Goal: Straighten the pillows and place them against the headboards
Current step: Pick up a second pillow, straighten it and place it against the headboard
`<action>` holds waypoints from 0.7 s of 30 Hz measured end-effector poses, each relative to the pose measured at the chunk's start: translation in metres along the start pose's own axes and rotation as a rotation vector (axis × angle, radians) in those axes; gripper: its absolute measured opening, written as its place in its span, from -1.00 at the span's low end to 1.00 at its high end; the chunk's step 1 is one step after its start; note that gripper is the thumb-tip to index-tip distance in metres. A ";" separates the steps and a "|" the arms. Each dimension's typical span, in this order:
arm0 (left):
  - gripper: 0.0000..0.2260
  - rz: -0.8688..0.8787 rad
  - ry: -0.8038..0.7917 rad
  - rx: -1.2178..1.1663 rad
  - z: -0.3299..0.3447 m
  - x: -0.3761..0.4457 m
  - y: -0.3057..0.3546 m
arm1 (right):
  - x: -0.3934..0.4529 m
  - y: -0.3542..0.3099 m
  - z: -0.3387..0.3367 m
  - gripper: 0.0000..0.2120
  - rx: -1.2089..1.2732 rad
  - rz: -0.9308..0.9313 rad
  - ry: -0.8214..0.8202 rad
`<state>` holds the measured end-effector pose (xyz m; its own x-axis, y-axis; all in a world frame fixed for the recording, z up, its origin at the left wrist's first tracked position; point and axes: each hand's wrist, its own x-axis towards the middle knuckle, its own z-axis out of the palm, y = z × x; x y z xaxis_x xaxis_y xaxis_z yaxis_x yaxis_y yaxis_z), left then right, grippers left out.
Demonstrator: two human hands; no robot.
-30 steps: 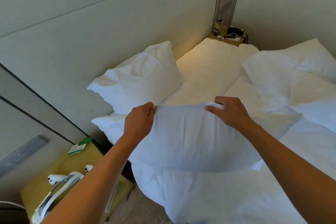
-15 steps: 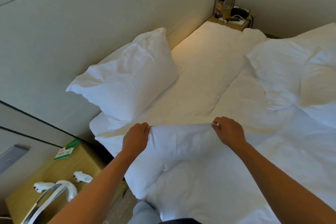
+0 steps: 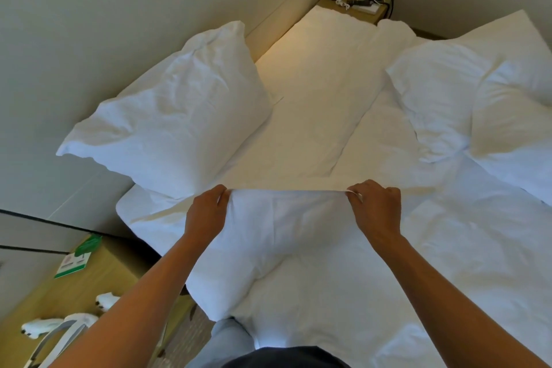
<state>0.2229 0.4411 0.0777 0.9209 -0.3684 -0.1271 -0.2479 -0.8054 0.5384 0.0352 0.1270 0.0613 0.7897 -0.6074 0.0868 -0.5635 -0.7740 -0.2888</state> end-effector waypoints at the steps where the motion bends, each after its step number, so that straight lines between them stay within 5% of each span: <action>1: -0.73 -0.003 0.000 -0.016 0.002 0.002 0.000 | 0.001 0.000 0.002 -0.84 0.014 0.002 0.003; 13: -0.76 0.029 -0.016 -0.044 0.017 0.013 -0.012 | 0.006 -0.010 0.022 -0.79 0.388 0.274 -0.028; 21: -0.78 0.011 -0.052 0.077 0.015 0.013 -0.030 | 0.011 -0.001 0.019 -0.80 0.356 0.158 -0.069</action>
<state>0.2379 0.4532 0.0472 0.9016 -0.3994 -0.1660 -0.2819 -0.8338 0.4746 0.0494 0.1248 0.0446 0.7215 -0.6909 -0.0460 -0.5696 -0.5543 -0.6069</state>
